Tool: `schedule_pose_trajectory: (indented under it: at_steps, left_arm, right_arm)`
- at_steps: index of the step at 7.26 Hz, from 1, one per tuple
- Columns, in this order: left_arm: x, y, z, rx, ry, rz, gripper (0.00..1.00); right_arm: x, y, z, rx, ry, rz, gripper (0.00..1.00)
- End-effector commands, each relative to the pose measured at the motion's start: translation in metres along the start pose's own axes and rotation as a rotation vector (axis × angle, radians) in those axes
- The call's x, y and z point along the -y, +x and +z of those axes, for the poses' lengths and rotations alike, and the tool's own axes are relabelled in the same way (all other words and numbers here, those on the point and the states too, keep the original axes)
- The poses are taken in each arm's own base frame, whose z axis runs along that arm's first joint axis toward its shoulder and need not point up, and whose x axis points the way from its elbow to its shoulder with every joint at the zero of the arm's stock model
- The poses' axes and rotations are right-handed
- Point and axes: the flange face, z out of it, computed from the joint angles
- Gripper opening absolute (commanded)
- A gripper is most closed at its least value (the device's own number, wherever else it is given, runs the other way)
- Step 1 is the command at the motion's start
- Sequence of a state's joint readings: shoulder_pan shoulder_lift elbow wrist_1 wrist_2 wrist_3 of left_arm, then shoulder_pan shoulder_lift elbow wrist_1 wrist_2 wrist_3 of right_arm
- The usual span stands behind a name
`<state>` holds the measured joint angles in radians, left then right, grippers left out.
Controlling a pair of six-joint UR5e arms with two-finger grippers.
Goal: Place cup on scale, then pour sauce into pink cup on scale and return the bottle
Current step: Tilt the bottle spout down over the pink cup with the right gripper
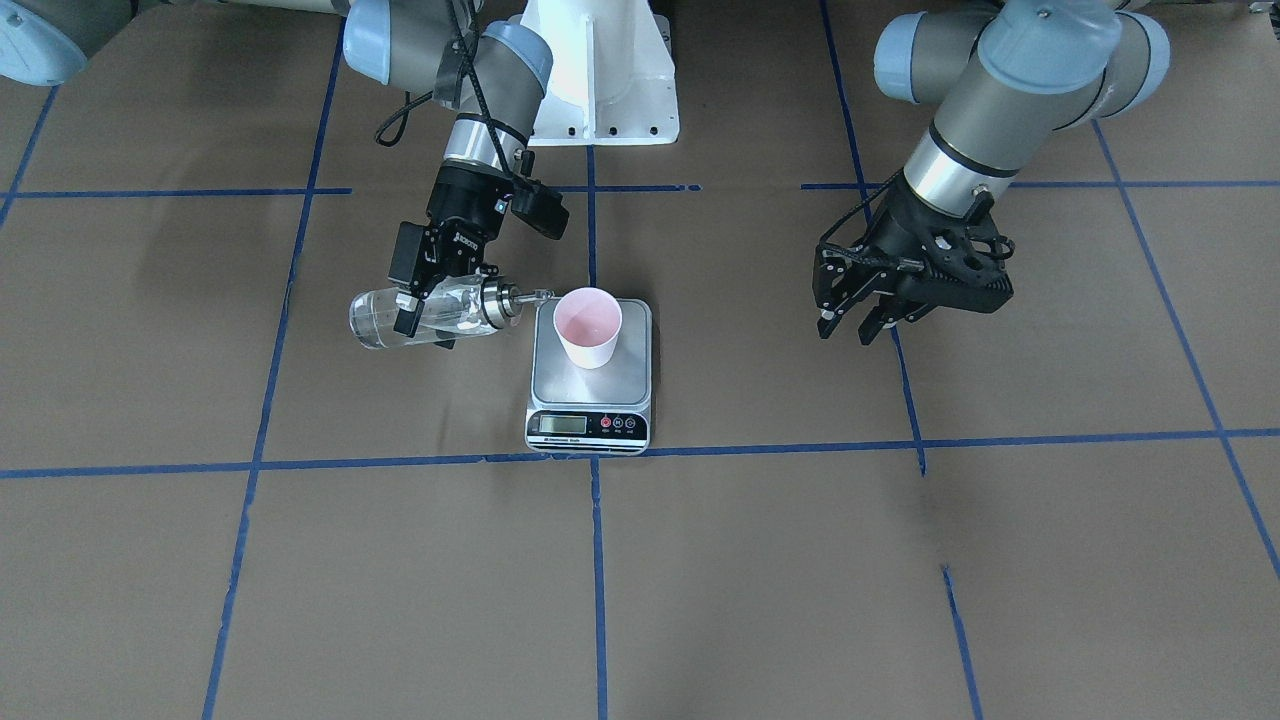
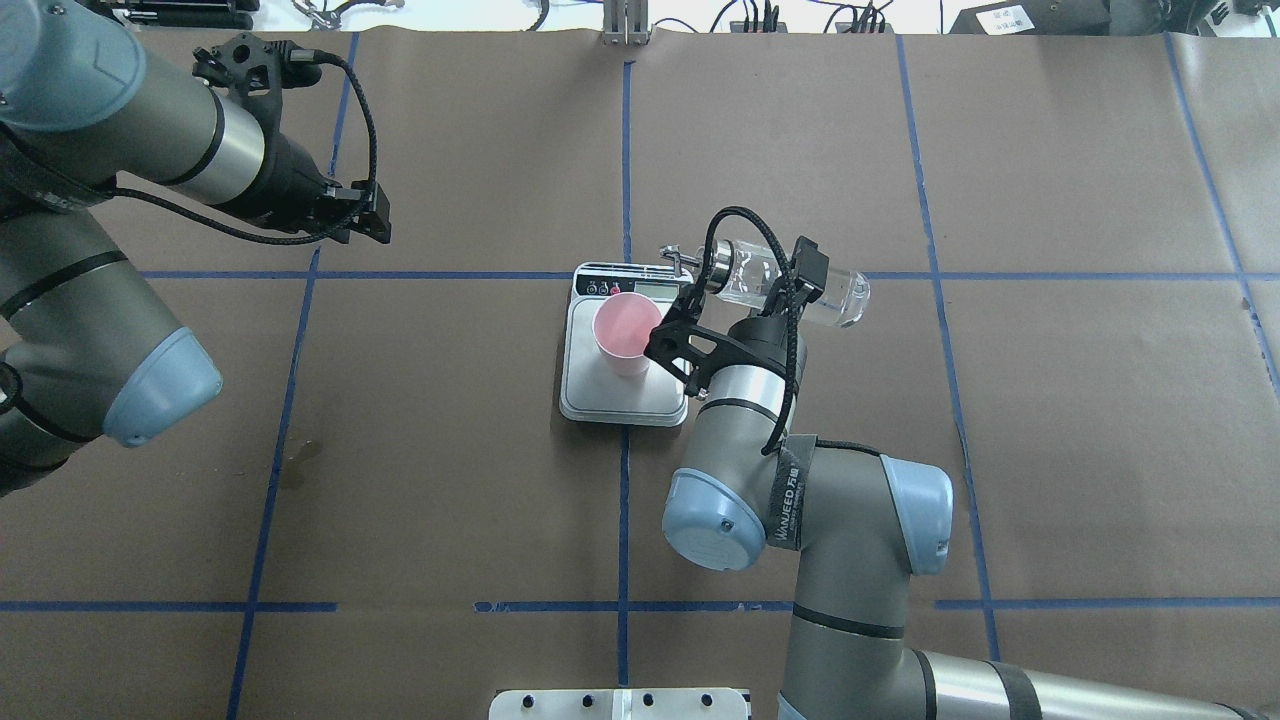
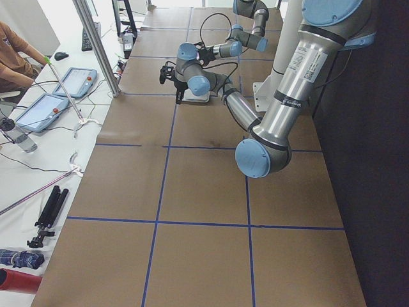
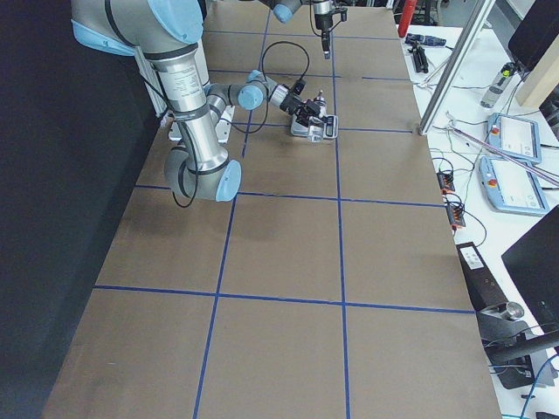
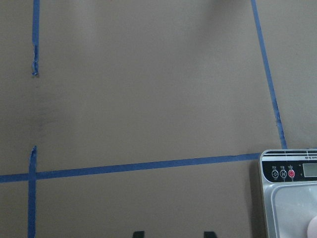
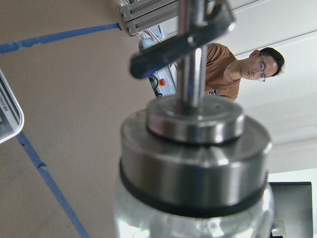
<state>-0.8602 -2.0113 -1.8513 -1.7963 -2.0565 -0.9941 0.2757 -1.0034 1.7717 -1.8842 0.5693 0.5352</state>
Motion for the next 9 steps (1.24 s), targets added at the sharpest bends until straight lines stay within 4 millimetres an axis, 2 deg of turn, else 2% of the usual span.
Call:
schedule_pose_trajectory:
  at_steps: [1,4,9]
  left_arm:
    - [0.001,-0.001,-0.001,0.001,0.002,-0.001,0.50]
    - [0.000,-0.002,0.000,0.002,0.002,-0.002,0.50]
    - [0.001,-0.002,0.000,0.003,0.001,-0.001,0.50]
  right_arm:
    - [-0.004,-0.015,-0.010,-0.017,0.019,-0.053,0.00]
    - [-0.007,-0.033,-0.003,-0.060,0.023,-0.143,0.00]
    - [-0.002,-0.031,-0.002,-0.122,0.042,-0.362,0.00]
